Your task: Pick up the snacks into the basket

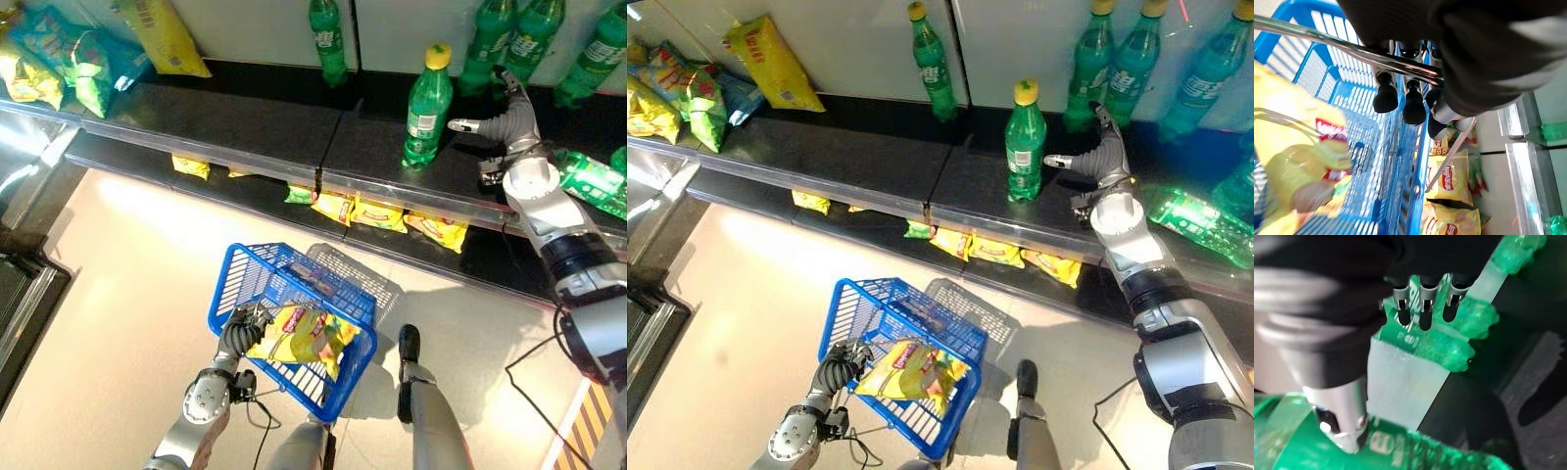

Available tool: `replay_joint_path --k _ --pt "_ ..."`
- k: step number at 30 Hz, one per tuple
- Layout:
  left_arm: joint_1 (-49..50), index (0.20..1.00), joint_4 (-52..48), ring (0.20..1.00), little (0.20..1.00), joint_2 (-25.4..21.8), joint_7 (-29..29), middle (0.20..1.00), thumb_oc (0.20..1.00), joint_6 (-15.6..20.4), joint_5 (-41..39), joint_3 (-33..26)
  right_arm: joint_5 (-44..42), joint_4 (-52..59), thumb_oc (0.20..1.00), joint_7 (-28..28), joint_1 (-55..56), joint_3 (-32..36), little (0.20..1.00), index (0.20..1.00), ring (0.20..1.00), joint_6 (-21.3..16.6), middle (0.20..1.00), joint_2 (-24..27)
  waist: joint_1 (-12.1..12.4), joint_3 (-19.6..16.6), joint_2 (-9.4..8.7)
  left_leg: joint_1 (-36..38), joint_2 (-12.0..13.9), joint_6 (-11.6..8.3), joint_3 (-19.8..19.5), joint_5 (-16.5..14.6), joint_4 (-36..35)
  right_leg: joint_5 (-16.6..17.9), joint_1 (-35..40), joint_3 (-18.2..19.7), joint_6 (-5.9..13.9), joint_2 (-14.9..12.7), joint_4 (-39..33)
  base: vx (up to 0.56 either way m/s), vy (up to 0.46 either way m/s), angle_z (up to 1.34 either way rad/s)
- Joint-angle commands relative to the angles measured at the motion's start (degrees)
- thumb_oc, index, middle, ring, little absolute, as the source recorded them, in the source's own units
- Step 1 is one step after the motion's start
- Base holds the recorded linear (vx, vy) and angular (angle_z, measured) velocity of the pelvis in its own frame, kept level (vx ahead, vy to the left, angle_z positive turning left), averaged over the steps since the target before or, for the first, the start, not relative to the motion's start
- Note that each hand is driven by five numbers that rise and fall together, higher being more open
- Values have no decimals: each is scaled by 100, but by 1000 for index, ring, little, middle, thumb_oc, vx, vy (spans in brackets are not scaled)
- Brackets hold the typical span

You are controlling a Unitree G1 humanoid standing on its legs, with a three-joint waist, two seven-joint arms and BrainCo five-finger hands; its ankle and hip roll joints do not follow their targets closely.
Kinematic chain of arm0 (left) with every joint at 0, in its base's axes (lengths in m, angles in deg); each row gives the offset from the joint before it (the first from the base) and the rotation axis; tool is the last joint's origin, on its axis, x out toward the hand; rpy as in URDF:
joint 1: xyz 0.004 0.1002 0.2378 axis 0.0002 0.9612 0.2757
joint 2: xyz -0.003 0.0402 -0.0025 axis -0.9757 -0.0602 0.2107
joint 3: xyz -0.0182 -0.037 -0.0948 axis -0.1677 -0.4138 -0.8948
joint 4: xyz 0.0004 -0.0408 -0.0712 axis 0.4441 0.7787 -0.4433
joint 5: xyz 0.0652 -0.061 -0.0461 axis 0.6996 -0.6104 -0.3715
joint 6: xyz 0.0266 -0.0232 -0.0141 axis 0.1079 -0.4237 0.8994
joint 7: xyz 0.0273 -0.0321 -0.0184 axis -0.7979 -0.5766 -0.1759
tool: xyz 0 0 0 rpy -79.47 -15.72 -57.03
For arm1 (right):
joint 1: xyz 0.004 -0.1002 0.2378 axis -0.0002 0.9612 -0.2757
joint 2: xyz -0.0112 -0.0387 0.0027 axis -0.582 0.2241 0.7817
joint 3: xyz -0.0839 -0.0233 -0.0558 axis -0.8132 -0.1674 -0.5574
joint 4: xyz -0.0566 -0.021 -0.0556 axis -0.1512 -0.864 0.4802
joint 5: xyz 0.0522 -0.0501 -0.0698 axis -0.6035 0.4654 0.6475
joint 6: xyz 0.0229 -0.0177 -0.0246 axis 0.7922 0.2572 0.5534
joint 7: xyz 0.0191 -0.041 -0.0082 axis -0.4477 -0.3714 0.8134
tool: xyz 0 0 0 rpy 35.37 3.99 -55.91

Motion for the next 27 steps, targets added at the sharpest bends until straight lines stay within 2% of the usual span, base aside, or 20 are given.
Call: replay_joint_path --k 1,12,22,27 --pt "-27 200 -789 200 200 -263 -5 200 200 510 -187 124 -316 -111 1000 -57 -228 -346 1000 1000 1000 -306 1000 195 148 -415 -51 -232 -22 -35 84 231 -134 -740 454 308 875 -151 69 12 -21 13" --pt "-92 200 -737 200 200 -208 6 200 200 499 -224 140 -135 -197 1000 234 -334 -801 1000 1000 1000 -234 1000 259 159 -411 -140 -244 -2 -54 17 318 -256 -708 464 243 878 -180 76 -5 -4 5" --pt "-71 200 -758 200 200 -187 -27 200 200 500 -219 69 -187 -380 1000 467 -153 -879 1000 1000 1000 -212 1000 384 114 -387 -181 -220 32 -75 97 299 -261 -698 482 317 881 -147 20 -1 1 0" --pt "-87 200 -744 200 200 -178 -31 200 200 499 -218 109 -207 -538 1000 471 -191 -924 1000 1000 1000 -199 1000 287 112 -381 -162 -214 51 -87 106 313 -301 -705 443 362 874 -121 21 3 2 -2"
